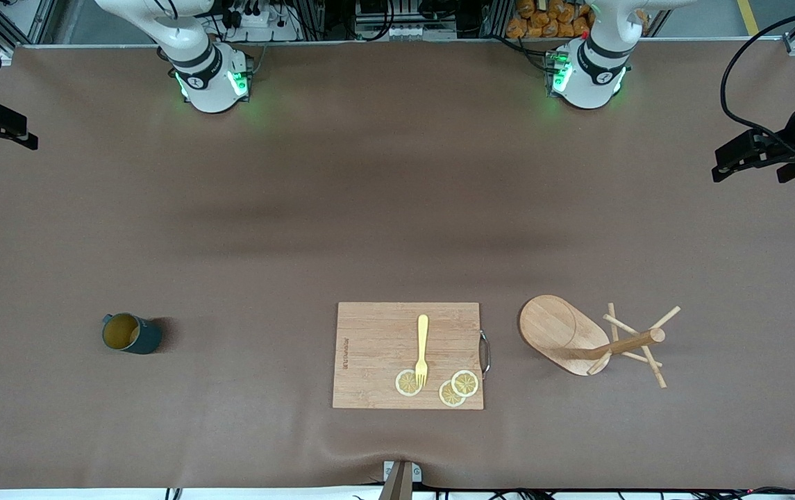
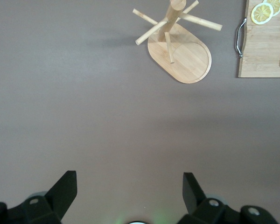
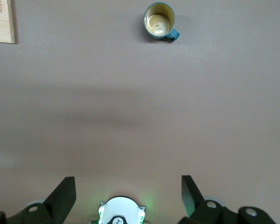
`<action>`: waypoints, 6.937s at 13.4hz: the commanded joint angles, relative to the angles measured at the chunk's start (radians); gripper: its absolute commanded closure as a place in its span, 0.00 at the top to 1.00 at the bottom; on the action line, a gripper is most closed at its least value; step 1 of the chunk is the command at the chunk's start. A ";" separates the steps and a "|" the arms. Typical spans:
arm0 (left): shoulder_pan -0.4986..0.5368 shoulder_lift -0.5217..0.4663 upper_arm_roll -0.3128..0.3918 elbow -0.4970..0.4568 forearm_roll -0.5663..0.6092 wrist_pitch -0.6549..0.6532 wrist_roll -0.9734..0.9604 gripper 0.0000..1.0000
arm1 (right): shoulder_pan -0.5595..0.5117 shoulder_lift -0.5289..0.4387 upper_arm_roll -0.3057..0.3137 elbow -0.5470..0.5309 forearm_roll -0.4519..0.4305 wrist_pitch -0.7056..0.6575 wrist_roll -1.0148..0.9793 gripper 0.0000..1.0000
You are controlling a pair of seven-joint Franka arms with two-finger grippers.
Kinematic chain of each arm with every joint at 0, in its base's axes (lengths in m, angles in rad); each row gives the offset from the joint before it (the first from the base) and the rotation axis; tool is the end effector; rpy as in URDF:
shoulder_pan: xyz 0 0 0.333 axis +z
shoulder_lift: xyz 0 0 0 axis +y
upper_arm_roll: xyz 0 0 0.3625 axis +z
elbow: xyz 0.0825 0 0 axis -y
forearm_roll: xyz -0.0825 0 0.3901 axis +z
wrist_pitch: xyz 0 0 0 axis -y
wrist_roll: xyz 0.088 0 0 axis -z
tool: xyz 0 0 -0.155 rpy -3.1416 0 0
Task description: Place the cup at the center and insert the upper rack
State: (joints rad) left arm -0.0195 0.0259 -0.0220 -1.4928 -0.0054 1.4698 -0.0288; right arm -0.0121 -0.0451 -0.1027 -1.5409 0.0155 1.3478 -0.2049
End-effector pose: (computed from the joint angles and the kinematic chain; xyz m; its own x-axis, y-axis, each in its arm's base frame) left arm 0.5569 -0.0238 0.6368 0.9987 -0.0132 -0.0490 -0.0130 -0.9999 0.0046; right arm 0.5099 -0.0575 0.6440 0.9855 0.0953 -0.1405 0.0891 -0.9948 -0.0497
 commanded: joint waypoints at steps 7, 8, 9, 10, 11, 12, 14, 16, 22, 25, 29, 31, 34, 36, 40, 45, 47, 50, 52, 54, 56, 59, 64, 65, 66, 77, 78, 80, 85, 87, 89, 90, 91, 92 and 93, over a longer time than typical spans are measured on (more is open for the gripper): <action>-0.008 -0.004 0.001 0.040 0.019 -0.025 0.012 1.00 | -0.023 0.010 0.020 -0.007 0.001 0.026 0.012 1.00; -0.008 -0.004 -0.001 0.040 0.007 -0.025 0.009 1.00 | -0.023 0.028 0.020 -0.008 0.001 0.059 0.012 1.00; -0.010 -0.004 -0.002 0.037 0.008 -0.025 0.001 1.00 | -0.020 0.046 0.020 -0.010 0.001 0.100 0.012 1.00; -0.013 -0.007 -0.003 0.031 0.007 -0.028 -0.002 1.00 | -0.019 0.066 0.020 -0.010 0.001 0.131 0.009 1.00; -0.013 -0.007 -0.004 0.028 0.008 -0.037 -0.005 1.00 | -0.014 0.083 0.020 -0.010 0.001 0.149 0.007 1.00; -0.014 -0.006 -0.004 0.029 0.007 -0.036 -0.005 1.00 | -0.012 0.102 0.020 -0.010 0.001 0.166 0.007 1.00; -0.017 -0.006 -0.004 0.028 0.005 -0.036 -0.005 1.00 | 0.004 0.149 0.020 -0.010 0.001 0.226 0.006 1.00; -0.016 0.000 -0.004 0.028 0.005 -0.032 -0.005 1.00 | 0.006 0.213 0.020 -0.008 0.003 0.299 -0.001 1.00; -0.016 0.019 -0.004 0.028 0.004 -0.011 -0.005 1.00 | 0.007 0.411 0.021 -0.015 0.006 0.522 -0.002 1.00; -0.019 0.026 -0.004 0.026 0.002 0.004 -0.005 1.00 | 0.021 0.503 0.021 -0.016 0.006 0.629 -0.004 1.00; -0.017 0.035 -0.004 0.023 0.004 0.007 -0.005 1.00 | 0.041 0.611 0.021 -0.016 0.006 0.766 -0.004 1.00; -0.013 0.035 -0.004 0.011 0.002 0.018 -0.005 1.00 | 0.044 0.642 0.021 -0.016 0.006 0.819 -0.037 1.00; -0.017 0.034 -0.004 0.006 0.002 0.020 -0.005 1.00 | 0.041 0.665 0.021 -0.015 0.006 0.847 -0.048 1.00; -0.017 0.034 -0.004 0.000 0.002 0.020 -0.005 1.00 | 0.040 0.679 0.021 -0.016 0.006 0.878 -0.070 1.00; -0.014 0.032 -0.004 -0.004 0.004 0.018 -0.005 1.00 | 0.031 0.705 0.021 -0.016 0.006 0.889 -0.082 1.00; -0.008 0.028 -0.004 -0.004 0.004 0.018 -0.003 1.00 | 0.021 0.729 0.023 -0.030 0.020 0.886 -0.079 0.87; -0.007 0.026 -0.004 -0.006 0.004 0.018 -0.003 1.00 | 0.023 0.731 0.021 -0.030 0.027 0.877 -0.082 0.51; -0.007 0.031 -0.004 -0.006 0.004 0.018 -0.003 1.00 | 0.027 0.729 0.021 -0.030 0.027 0.875 -0.090 0.00; -0.007 0.032 -0.004 -0.006 0.004 0.020 -0.003 1.00 | 0.029 0.729 0.021 -0.027 0.027 0.875 -0.106 0.00; -0.007 0.032 -0.004 -0.006 0.004 0.020 -0.003 1.00 | 0.030 0.726 0.021 -0.018 0.027 0.851 -0.105 0.00; -0.007 0.031 -0.004 -0.011 0.004 0.018 -0.003 1.00 | 0.032 0.723 0.023 -0.010 0.029 0.840 -0.105 0.00; -0.007 0.032 -0.003 -0.011 0.004 0.021 -0.003 1.00 | 0.035 0.703 0.057 0.005 0.034 0.796 -0.093 0.00; -0.007 0.032 -0.004 -0.015 0.005 0.024 -0.002 1.00 | 0.128 0.673 0.058 0.042 0.089 0.723 -0.042 0.00; -0.007 0.032 -0.004 -0.017 0.005 0.027 -0.002 1.00 | 0.154 0.665 0.058 0.042 0.092 0.722 -0.030 0.00; -0.007 0.032 -0.004 -0.018 0.005 0.027 -0.002 1.00 | 0.193 0.656 0.058 0.041 0.092 0.719 0.005 0.00; -0.007 0.037 -0.003 -0.018 0.007 0.029 0.000 1.00 | 0.636 0.642 0.057 0.044 0.095 0.702 0.568 0.00; -0.007 0.042 -0.003 -0.020 0.010 0.029 0.000 1.00 | 0.665 0.648 0.057 0.044 0.098 0.703 0.605 0.00; -0.007 0.043 -0.003 -0.020 0.010 0.029 0.000 1.00 | 0.722 0.660 0.057 0.064 0.107 0.711 0.613 0.00; -0.004 0.039 -0.001 -0.027 0.016 0.024 0.012 1.00 | 0.826 0.714 0.057 0.102 0.124 0.729 0.723 0.00; -0.004 0.039 -0.001 -0.029 0.016 0.024 0.012 1.00 | 0.849 0.731 0.055 0.108 0.124 0.755 0.723 0.00; -0.004 0.042 -0.001 -0.029 0.018 0.024 0.012 1.00 | 0.880 0.745 0.055 0.117 0.124 0.780 0.763 0.00; -0.004 0.042 0.001 -0.030 0.018 0.026 0.012 1.00 | 0.883 0.754 0.055 0.133 0.124 0.781 0.807 0.00; 0.004 0.042 0.001 -0.030 0.018 0.026 0.012 1.00 | 0.889 0.757 0.055 0.137 0.123 0.781 0.817 0.00; 0.010 0.042 0.001 -0.037 0.018 0.026 0.012 1.00 | 0.894 0.761 0.055 0.137 0.124 0.781 0.819 0.00; 0.010 0.042 0.001 -0.041 0.018 0.027 0.012 1.00 | 0.902 0.766 0.055 0.137 0.124 0.781 0.820 0.00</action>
State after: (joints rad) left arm -0.0177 0.0734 -0.0206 -1.5217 -0.0054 1.4890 -0.0295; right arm 0.8710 0.6932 -0.0341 -1.4430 0.1224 2.1368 0.5919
